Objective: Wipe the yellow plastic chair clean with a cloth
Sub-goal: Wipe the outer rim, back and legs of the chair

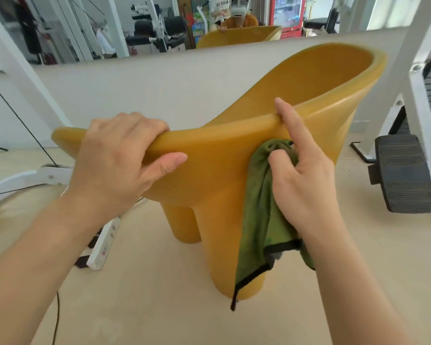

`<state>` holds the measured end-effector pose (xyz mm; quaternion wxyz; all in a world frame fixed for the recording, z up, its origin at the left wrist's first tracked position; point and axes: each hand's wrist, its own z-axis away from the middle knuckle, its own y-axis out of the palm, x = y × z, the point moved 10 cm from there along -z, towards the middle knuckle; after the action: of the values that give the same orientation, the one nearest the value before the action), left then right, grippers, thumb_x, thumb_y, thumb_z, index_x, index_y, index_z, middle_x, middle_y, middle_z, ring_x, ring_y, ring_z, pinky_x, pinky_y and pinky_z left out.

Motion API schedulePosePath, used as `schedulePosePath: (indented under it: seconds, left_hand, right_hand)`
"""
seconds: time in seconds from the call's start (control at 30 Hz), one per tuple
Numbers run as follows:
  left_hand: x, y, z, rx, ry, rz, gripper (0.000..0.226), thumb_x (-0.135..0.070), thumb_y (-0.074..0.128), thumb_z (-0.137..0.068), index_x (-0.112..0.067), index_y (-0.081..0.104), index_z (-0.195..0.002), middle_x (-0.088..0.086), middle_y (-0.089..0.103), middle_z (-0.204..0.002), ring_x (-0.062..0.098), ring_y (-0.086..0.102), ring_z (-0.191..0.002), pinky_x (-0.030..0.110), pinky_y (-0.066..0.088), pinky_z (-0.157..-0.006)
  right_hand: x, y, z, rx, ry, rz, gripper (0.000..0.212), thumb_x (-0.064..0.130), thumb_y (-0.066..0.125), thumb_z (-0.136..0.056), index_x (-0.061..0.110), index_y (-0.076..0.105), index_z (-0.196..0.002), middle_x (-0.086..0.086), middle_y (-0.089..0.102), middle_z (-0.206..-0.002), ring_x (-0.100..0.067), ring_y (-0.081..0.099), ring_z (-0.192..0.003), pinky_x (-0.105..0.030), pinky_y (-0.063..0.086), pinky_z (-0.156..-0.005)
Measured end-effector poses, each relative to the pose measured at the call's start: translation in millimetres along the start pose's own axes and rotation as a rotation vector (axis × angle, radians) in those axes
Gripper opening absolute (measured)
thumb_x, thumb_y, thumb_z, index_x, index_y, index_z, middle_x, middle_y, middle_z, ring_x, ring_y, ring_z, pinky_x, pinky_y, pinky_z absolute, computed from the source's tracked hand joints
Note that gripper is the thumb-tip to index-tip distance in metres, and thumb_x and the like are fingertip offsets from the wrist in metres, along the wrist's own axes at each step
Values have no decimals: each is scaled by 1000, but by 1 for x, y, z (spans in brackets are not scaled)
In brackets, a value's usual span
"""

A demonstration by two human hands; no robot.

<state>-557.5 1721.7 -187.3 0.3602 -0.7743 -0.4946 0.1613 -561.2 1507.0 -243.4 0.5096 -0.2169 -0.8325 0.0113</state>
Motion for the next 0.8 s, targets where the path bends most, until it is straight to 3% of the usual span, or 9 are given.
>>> schedulePosePath:
  seconds: [0.2, 0.33, 0.4, 0.47, 0.53, 0.6, 0.67, 0.73, 0.8]
  left_hand:
    - [-70, -5, -13, -124, 56, -93, 58, -62, 36, -94, -12, 64, -94, 6, 59, -78, 29, 55, -73, 37, 30, -66]
    - [-132, 4, -29, -97, -11, -155, 49, -58, 40, -94, -13, 59, -89, 3, 49, -74, 23, 42, -67, 34, 20, -65]
    - [-160, 9, -42, -71, -45, -124, 40, -50, 44, -95, -13, 58, -89, 1, 41, -75, 20, 33, -68, 34, 16, -66]
    - [-188, 12, -53, -45, -5, -71, 33, -32, 38, -100, -10, 62, -102, 3, 52, -77, 22, 41, -68, 34, 19, -65]
    - [-210, 15, -55, -4, 124, -6, 44, -16, 21, -100, -9, 59, -121, 7, 62, -87, 22, 53, -71, 33, 26, -62]
    - [-196, 12, -46, 34, 194, 94, 46, -25, 27, -95, -15, 55, -130, 2, 67, -97, 23, 62, -74, 32, 40, -58]
    - [-150, 14, -34, 79, 113, 181, 50, -51, 39, -85, -27, 53, -127, -7, 68, -93, 22, 65, -69, 37, 51, -54]
    - [-112, 26, -29, 221, 64, 231, 50, -71, 39, -80, -39, 51, -116, -21, 62, -79, 10, 62, -60, 37, 51, -45]
    - [-107, 36, -33, 341, 149, 233, 47, -77, 30, -83, -40, 50, -103, -25, 56, -64, 1, 55, -49, 30, 47, -38]
  right_hand:
    - [-14, -48, -17, -144, 106, 168, 48, 13, 37, -90, 50, 52, -117, 10, 45, -49, -5, 42, -44, -27, 33, -49]
    - [-26, -92, -27, -234, 152, 221, 36, 33, 32, -97, 45, 48, -127, 17, 55, -85, 6, 48, -76, -28, 36, -70]
    - [-35, -104, -37, -202, 199, 262, 40, 56, 32, -96, 47, 42, -133, 15, 49, -111, -9, 43, -103, -35, 34, -88]
    - [-48, -120, -53, -168, 266, 259, 43, 59, 42, -90, 50, 43, -133, 11, 46, -120, -15, 42, -112, -39, 35, -95]
    - [-57, -142, -69, -168, 313, 214, 41, 49, 54, -83, 48, 54, -124, 7, 52, -125, -18, 49, -114, -40, 41, -98]
    - [-61, -160, -85, -163, 329, 220, 36, 41, 59, -78, 43, 64, -113, 5, 58, -123, -19, 54, -111, -43, 45, -99]
    - [-64, -173, -98, -156, 314, 254, 30, 34, 59, -82, 40, 67, -110, 4, 60, -119, -18, 56, -106, -43, 47, -97]
    - [-70, -183, -107, -175, 317, 253, 31, 32, 58, -84, 39, 68, -113, 5, 60, -119, -18, 56, -106, -43, 48, -97]
    - [-76, -188, -110, -197, 360, 214, 34, 32, 58, -83, 39, 68, -116, 6, 61, -120, -18, 57, -108, -41, 49, -96]
